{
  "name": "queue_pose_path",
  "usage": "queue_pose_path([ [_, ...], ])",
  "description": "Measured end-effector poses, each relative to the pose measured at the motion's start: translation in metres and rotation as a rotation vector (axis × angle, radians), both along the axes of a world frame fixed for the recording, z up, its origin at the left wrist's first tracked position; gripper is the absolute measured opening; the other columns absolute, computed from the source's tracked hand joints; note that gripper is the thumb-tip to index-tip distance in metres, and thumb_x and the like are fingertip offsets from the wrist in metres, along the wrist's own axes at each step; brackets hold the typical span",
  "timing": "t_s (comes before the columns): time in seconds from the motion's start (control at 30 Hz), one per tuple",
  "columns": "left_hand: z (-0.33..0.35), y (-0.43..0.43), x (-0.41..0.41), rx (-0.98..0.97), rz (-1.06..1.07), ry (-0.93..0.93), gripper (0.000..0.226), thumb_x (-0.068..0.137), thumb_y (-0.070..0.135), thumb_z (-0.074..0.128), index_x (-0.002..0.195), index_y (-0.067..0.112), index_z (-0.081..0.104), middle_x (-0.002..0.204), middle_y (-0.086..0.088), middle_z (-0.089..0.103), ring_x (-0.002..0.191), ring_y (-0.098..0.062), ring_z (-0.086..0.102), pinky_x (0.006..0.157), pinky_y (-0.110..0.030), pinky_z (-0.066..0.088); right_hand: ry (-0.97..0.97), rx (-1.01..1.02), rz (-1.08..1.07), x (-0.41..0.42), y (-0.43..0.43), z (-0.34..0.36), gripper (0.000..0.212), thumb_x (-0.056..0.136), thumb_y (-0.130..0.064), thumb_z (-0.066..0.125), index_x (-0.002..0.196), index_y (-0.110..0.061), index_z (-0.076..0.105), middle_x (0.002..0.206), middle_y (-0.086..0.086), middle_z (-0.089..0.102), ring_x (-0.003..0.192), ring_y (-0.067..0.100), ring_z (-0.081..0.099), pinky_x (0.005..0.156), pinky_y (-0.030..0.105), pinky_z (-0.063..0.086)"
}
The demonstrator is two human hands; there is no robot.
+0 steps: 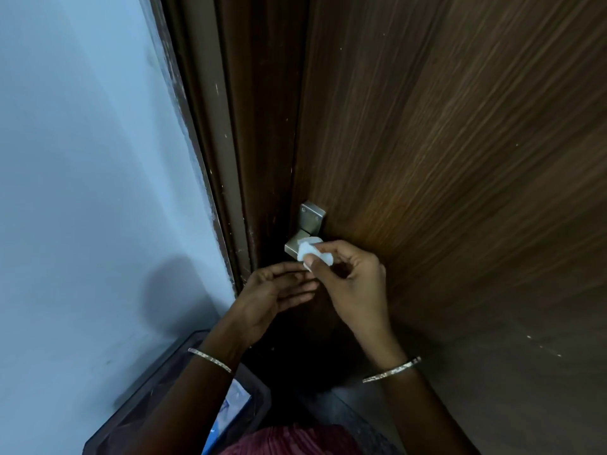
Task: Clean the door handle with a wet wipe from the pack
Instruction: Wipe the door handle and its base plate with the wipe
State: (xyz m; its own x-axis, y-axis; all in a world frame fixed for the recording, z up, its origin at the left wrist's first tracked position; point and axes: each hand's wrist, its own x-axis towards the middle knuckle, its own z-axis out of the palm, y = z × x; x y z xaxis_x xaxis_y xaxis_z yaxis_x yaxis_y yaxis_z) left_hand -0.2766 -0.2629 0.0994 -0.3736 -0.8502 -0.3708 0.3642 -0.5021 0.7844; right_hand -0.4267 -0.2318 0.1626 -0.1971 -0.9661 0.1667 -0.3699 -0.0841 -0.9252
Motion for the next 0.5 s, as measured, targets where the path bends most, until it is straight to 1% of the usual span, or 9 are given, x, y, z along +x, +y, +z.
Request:
queue_pose_path([
  [0.07,-0.003,0.0,0.005,0.03,0.034,-0.047,0.025,0.094,0.0,0.056,0.107,0.011,0.074,0.107,-0.013,0.076,0.098,-0.025,0.074,0.078,-0.032,0.06,0.225,-0.082,0.021,0.012,-0.003,0.007,0.023,0.087,-0.026,0.073,0.109,-0.03,0.073,0.103,-0.013,0.077,0.095,-0.003,0.071,0.08,0.021,0.059],
  [0.1,-0.004,0.0,0.006,0.028,0.064,-0.08,0.026,0.094,-0.001,0.055,0.112,0.009,0.071,0.106,-0.012,0.076,0.095,-0.023,0.074,0.076,-0.031,0.06,0.347,-0.126,0.031,0.019,-0.006,0.009,0.031,0.088,-0.025,0.071,0.118,-0.033,0.068,0.109,-0.011,0.076,0.099,0.0,0.07,0.084,0.022,0.059],
  [0.13,-0.004,0.0,0.008,0.022,0.099,-0.111,0.026,0.094,-0.001,0.054,0.113,0.007,0.07,0.104,-0.012,0.076,0.092,-0.021,0.075,0.072,-0.029,0.06,0.483,-0.167,0.032,0.027,-0.009,0.01,0.038,0.089,-0.023,0.07,0.124,-0.034,0.063,0.111,-0.008,0.075,0.1,0.005,0.07,0.084,0.022,0.058],
  [0.2,-0.003,0.002,0.008,0.013,0.164,-0.137,0.025,0.095,-0.001,0.053,0.107,0.008,0.072,0.096,-0.012,0.077,0.081,-0.019,0.075,0.064,-0.026,0.059,0.747,-0.213,0.015,0.041,-0.014,0.008,0.042,0.088,-0.018,0.071,0.129,-0.025,0.061,0.105,0.001,0.076,0.096,0.013,0.072,0.078,0.025,0.058],
  [0.27,0.001,0.004,0.006,-0.016,0.213,-0.15,0.026,0.095,-0.002,0.052,0.097,0.01,0.075,0.084,-0.01,0.077,0.07,-0.017,0.074,0.057,-0.024,0.058,0.922,-0.236,-0.024,0.053,-0.02,0.007,0.035,0.088,-0.017,0.073,0.122,-0.015,0.064,0.092,0.006,0.076,0.087,0.018,0.073,0.076,0.031,0.059],
  [0.33,0.003,0.005,0.002,-0.064,0.266,-0.207,0.03,0.096,-0.004,0.049,0.09,0.01,0.075,0.075,-0.006,0.077,0.063,-0.015,0.073,0.053,-0.022,0.056,1.01,-0.227,-0.046,0.059,-0.024,0.007,0.03,0.091,-0.021,0.07,0.119,-0.012,0.062,0.087,0.006,0.076,0.082,0.019,0.073,0.076,0.033,0.059],
  [0.37,0.003,0.007,0.001,-0.088,0.288,-0.245,0.031,0.096,-0.005,0.047,0.089,0.01,0.074,0.072,-0.003,0.077,0.061,-0.013,0.072,0.051,-0.021,0.055,1.039,-0.204,-0.035,0.061,-0.027,0.007,0.028,0.094,-0.022,0.066,0.119,-0.011,0.062,0.09,0.006,0.076,0.085,0.02,0.072,0.078,0.033,0.058],
  [0.43,0.002,0.01,-0.002,-0.13,0.305,-0.3,0.033,0.097,-0.006,0.046,0.088,0.011,0.073,0.069,0.0,0.076,0.059,-0.011,0.072,0.05,-0.019,0.054,1.078,-0.158,0.001,0.063,-0.029,0.007,0.026,0.097,-0.021,0.059,0.12,-0.011,0.066,0.104,0.008,0.075,0.097,0.023,0.07,0.085,0.036,0.055],
  [0.5,0.003,0.013,-0.001,-0.152,0.305,-0.329,0.036,0.096,-0.007,0.046,0.086,0.014,0.073,0.069,0.0,0.077,0.06,-0.01,0.072,0.051,-0.019,0.054,1.068,-0.113,0.03,0.063,-0.025,0.005,0.029,0.095,-0.016,0.058,0.121,-0.009,0.066,0.117,0.012,0.071,0.109,0.026,0.066,0.091,0.039,0.054],
])
